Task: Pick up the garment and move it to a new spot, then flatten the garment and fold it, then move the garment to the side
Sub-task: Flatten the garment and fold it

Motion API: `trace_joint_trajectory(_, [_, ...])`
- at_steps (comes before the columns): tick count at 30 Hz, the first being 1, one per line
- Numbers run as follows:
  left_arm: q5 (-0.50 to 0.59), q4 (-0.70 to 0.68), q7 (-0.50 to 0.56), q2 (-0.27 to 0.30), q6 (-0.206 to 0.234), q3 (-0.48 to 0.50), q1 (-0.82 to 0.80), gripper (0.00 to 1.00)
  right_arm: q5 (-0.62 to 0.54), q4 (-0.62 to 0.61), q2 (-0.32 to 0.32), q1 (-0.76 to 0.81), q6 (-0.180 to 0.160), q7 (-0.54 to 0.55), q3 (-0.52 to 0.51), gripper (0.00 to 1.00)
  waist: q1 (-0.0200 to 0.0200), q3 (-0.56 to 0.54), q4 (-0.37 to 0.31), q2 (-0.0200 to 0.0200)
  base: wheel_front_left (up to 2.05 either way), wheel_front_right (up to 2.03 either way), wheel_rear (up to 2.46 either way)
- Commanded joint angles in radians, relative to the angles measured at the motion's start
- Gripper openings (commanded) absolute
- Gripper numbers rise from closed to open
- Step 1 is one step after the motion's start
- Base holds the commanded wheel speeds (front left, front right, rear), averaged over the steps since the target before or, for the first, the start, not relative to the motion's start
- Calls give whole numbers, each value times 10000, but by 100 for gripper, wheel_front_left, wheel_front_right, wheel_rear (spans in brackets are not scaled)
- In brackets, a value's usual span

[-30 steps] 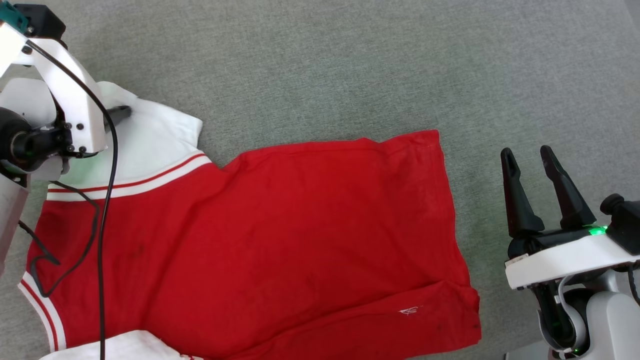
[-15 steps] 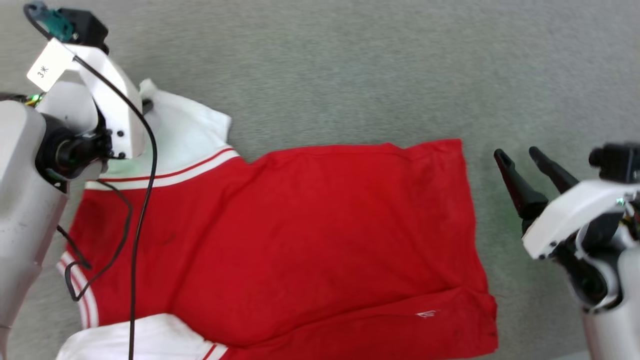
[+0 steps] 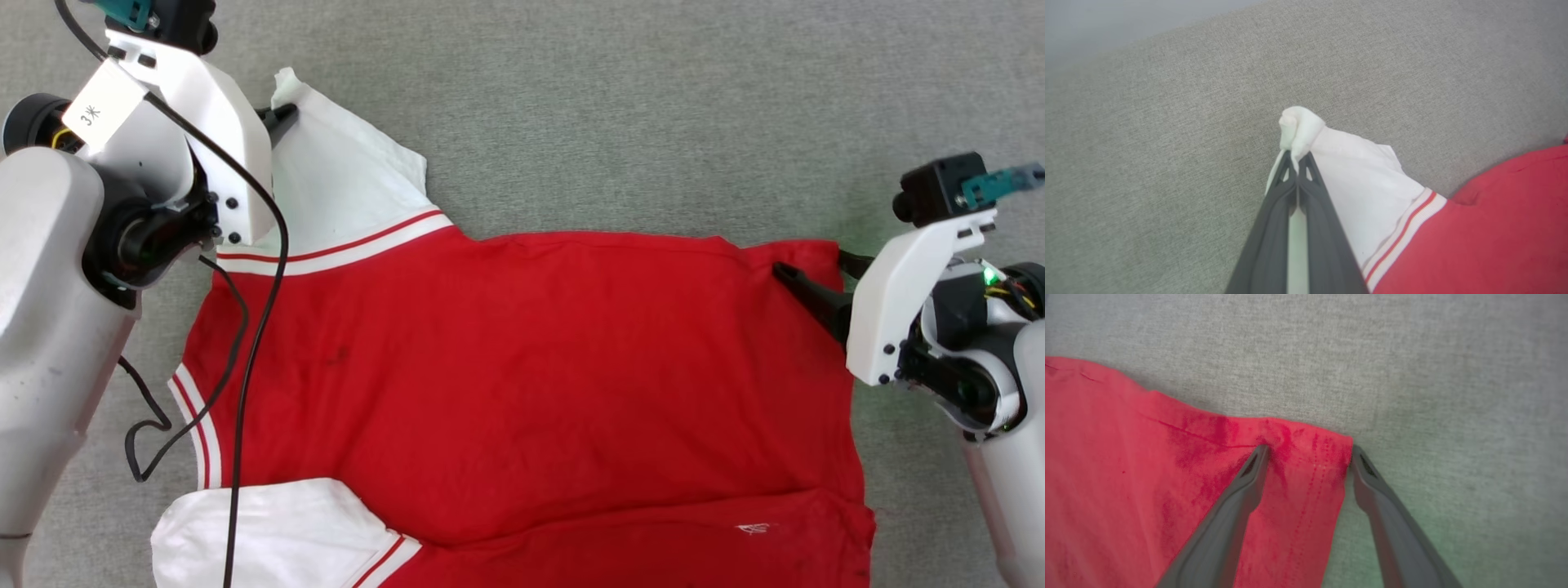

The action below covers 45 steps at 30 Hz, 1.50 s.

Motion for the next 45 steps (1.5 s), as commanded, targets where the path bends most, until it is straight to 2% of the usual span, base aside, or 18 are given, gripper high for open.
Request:
trace_joint_trajectory(1, [35,-79,-77,18,15,12,77,0,93,336,63,2,-5,297,296,100,-1,64,99,0,0,0,0])
trace_joint_trajectory(4, [2,-172,-193,35,31,17,231,0,272,903,148,80,3,989,792,100,-1,80,188,0,0,0,0])
trace_joint_trajectory(5, [-12,-189,-204,50,32,22,278,0,340,993,196,58,12,1063,901,83,-1,77,207,0,0,0,0])
trace_joint_trajectory(6, [-36,-200,-244,49,36,29,320,0,368,1103,187,33,12,1154,983,28,-1,72,224,0,0,0,0])
trace_joint_trajectory(7, [-67,-214,-276,47,38,34,361,0,442,1220,177,0,12,1192,1020,0,-1,59,238,0,0,0,0])
trace_joint_trajectory(10, [-87,-217,-401,86,-18,72,477,0,595,1335,8,-238,9,1064,1003,0,-1,-18,282,0,0,0,0])
trace_joint_trajectory(15, [-68,-218,-931,97,-74,175,725,0,505,890,-331,-557,-11,441,355,0,-1,-404,373,0,0,0,0])
trace_joint_trajectory(22, [-329,-630,-2030,264,145,554,1974,0,100,-358,-329,515,-8,-32,-666,0,-1,-1349,530,0,0,0,0])
trace_joint_trajectory(26, [-673,-1187,-2806,451,466,908,3375,0,-66,-1040,-162,1692,-8,-321,-1062,0,-1,-1892,646,0,0,0,0])
trace_joint_trajectory(34, [-1230,-2545,-4165,744,1387,1408,6717,0,-164,-1890,363,3770,-8,-1012,-1604,0,-1,-2624,851,0,0,0,0])
trace_joint_trajectory(40, [-1610,-3195,-4862,482,1942,1460,8689,0,39,-1870,734,5055,-6,-1630,-2005,0,-1,-2967,1074,0,0,0,0])
trace_joint_trajectory(45, [-1866,-3368,-5084,472,2239,1483,9803,0,85,-1840,993,5962,-8,-1887,-2432,0,-1,-3189,1176,0,0,0,0])
